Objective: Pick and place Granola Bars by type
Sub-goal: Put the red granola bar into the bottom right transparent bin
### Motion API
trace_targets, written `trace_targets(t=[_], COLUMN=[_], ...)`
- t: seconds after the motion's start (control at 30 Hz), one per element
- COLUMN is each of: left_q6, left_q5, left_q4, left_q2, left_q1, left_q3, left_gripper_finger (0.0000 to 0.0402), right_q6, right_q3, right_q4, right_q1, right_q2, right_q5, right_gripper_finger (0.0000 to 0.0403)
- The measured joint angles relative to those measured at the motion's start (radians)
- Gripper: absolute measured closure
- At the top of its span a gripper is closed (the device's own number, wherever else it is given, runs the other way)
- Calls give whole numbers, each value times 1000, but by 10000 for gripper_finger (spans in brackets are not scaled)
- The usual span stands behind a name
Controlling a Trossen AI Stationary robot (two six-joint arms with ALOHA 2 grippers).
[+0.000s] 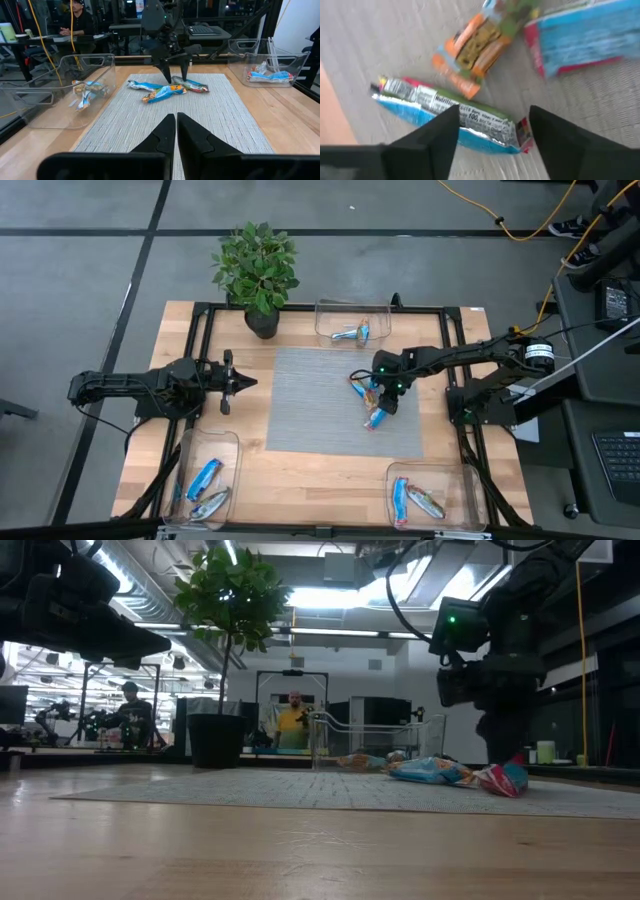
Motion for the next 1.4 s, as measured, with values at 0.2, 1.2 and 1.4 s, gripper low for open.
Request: trace_targets(t=[0.2,1.2,1.4], left_q6=[0,0,0], left_q5=[0,0,0], left_q4=[0,0,0], left_q2=[0,0,0], left_q1=[0,0,0], left_q3=[0,0,0], left_gripper_finger=[393,389,394], right_q6=[-84,-207,-176], right_q3=[0,2,2], right_q4=[-87,-180,-181], right_q1=[0,0,0], right_q2=[0,-1,-18], right_q5=[-61,-104,-103], right_gripper_finger=[124,386,362])
